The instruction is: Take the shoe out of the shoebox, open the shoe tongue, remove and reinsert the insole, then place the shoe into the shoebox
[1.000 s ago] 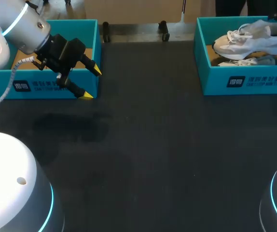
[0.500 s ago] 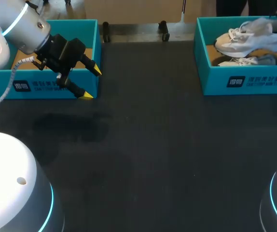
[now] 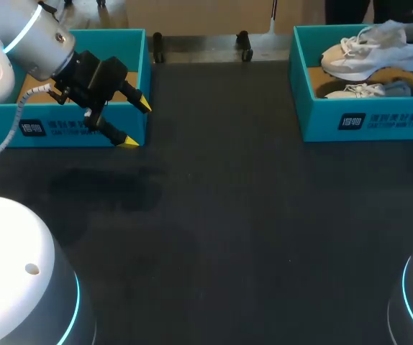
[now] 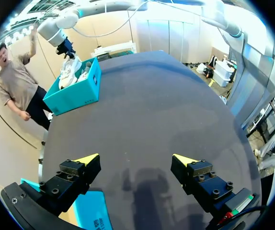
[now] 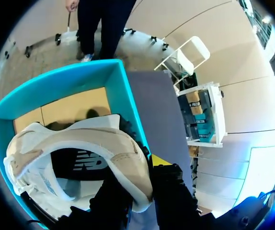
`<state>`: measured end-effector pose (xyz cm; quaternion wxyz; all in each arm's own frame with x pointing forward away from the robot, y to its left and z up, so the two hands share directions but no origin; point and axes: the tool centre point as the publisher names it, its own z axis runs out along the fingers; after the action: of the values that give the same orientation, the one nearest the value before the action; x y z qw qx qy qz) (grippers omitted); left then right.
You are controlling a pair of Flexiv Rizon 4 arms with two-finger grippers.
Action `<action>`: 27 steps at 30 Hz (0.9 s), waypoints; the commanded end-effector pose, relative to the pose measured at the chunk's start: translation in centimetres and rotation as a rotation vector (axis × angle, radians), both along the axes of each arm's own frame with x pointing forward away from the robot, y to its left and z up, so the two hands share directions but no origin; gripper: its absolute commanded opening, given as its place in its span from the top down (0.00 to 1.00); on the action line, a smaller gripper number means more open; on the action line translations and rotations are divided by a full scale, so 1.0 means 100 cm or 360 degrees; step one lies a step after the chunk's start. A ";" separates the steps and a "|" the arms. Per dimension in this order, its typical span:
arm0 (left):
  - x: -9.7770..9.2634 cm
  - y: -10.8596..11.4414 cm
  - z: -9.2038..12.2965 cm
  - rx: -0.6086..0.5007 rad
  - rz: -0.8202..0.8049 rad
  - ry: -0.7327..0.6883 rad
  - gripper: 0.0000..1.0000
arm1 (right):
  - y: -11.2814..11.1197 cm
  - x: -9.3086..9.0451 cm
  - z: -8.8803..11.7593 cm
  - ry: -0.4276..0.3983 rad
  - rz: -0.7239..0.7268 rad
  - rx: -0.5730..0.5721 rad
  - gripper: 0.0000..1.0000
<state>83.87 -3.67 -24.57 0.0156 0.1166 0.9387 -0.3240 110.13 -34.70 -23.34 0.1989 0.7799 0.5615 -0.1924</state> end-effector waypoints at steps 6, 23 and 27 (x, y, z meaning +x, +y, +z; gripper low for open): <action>-0.001 0.000 0.001 0.0007 0.0001 -0.0003 0.00 | -0.001 0.014 0.004 -0.0002 0.0014 0.0000 1.00; -0.001 0.000 0.001 0.0007 0.0001 -0.0003 0.00 | -0.002 0.032 -0.009 -0.0022 0.0032 0.0005 1.00; -0.001 0.000 0.001 0.0007 0.0001 -0.0003 0.00 | -0.003 0.036 -0.011 -0.0024 0.0042 0.0003 1.00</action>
<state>83.87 -3.67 -24.57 0.0156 0.1167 0.9387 -0.3240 113.16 -34.93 -24.28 0.2078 0.7735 0.5707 -0.1811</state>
